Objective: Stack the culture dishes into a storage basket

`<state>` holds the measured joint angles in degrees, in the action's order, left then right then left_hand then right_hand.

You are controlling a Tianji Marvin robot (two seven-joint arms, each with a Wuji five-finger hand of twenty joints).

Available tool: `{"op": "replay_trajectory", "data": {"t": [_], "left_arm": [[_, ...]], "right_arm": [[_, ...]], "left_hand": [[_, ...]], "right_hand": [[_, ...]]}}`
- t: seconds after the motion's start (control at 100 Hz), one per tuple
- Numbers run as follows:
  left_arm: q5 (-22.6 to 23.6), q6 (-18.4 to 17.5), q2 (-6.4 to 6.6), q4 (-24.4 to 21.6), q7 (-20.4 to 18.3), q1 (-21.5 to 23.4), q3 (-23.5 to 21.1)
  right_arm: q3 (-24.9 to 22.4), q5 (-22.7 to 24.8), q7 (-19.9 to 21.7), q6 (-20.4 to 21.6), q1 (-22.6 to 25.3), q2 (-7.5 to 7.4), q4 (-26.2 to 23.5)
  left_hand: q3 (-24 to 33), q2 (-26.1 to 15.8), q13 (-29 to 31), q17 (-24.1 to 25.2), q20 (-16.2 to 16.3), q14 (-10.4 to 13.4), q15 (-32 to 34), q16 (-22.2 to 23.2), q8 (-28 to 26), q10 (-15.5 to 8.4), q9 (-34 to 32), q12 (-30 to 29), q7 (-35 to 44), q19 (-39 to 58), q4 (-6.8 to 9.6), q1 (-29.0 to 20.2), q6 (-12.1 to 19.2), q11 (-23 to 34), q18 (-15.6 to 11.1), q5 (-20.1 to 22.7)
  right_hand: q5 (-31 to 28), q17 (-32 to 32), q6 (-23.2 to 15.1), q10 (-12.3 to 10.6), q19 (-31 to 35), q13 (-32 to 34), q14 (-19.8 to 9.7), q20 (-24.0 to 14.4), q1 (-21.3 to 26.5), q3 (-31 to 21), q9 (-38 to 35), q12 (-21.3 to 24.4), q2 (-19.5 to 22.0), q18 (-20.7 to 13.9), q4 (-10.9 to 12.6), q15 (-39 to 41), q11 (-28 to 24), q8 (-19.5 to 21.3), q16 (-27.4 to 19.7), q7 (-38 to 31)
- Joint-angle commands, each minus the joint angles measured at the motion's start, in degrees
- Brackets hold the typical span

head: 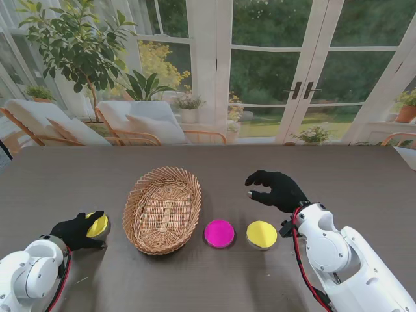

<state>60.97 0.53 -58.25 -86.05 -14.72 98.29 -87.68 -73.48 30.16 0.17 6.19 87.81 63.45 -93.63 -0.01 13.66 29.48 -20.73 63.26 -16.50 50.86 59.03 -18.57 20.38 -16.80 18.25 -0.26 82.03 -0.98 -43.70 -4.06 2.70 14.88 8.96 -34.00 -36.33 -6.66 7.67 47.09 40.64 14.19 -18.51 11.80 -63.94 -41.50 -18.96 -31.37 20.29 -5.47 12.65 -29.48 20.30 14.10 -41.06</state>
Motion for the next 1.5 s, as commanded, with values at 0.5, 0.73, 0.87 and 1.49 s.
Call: {"op": "replay_trajectory", "data": {"t": [0.5, 0.73, 0.87, 1.49], "left_arm": [[0.8, -0.1, -0.06, 5.2, 4.1, -2.7, 3.0], [0.7, -0.1, -0.07, 7.5, 6.2, -3.5, 4.3], [0.4, 0.0, -0.17, 7.8, 7.1, -3.5, 4.6], [0.7, -2.0, -1.14, 3.8, 13.7, 1.0, 0.3]], "right_arm": [[0.6, -0.4, 1.1, -0.1, -0.2, 0.05, 0.5], [0.6, -0.5, 1.1, -0.1, -0.2, 0.07, 0.7], [0.7, -0.5, 1.2, 0.0, -0.3, 0.05, 0.7], [0.9, -0.6, 1.0, 0.2, -0.4, 0.08, 1.1]], "left_hand": [[15.3, 7.3, 13.1, -13.0, -5.2, 5.7, 14.2, 0.7, -9.9, -2.2, -14.9, 8.8, 8.9, 13.0, -0.46, -3.4, 4.1, 5.1, -1.0, 11.4], [23.5, 9.9, 18.9, -18.6, -9.9, 8.0, 18.0, -0.5, -16.2, -3.5, -20.7, 11.5, 13.8, 17.7, -1.25, -3.4, 4.8, 7.7, -2.0, 15.9], [25.6, 10.3, 20.5, -20.1, -12.0, 9.0, 19.9, -0.7, -18.7, -3.7, -22.6, 14.2, 17.3, 19.4, -1.64, -3.4, 4.6, 9.8, -2.6, 17.8], [31.9, 12.3, 29.2, -28.1, -20.2, 13.8, 26.6, -2.0, -24.0, -2.6, -27.9, 19.6, 28.5, 26.8, -2.42, -4.0, 3.8, 14.6, -4.6, 17.6]], "right_hand": [[1.0, 16.8, -1.0, -0.5, -1.2, 0.1, -0.2, -0.6, -0.7, 2.9, 1.7, 0.2, -0.2, -0.2, -0.1, -0.1, 1.4, -0.7, 0.7, 0.7], [1.0, 16.8, -1.0, -0.5, -1.2, 0.2, -0.3, -0.7, -0.7, 2.8, 1.8, 0.2, -0.2, -0.2, -0.1, 0.0, 1.4, -0.6, 0.7, 0.6], [1.0, 16.8, -1.1, -0.4, -1.3, 0.2, -0.2, -0.7, -0.7, 2.8, 1.7, 0.2, -0.2, -0.2, -0.1, 0.0, 1.4, -0.6, 0.7, 0.7], [0.9, 16.8, -1.0, -0.4, -1.3, 0.3, -0.3, -0.7, -0.7, 2.8, 1.8, 0.2, 0.0, -0.2, -0.1, 0.0, 1.4, -0.6, 0.7, 0.6]]}}
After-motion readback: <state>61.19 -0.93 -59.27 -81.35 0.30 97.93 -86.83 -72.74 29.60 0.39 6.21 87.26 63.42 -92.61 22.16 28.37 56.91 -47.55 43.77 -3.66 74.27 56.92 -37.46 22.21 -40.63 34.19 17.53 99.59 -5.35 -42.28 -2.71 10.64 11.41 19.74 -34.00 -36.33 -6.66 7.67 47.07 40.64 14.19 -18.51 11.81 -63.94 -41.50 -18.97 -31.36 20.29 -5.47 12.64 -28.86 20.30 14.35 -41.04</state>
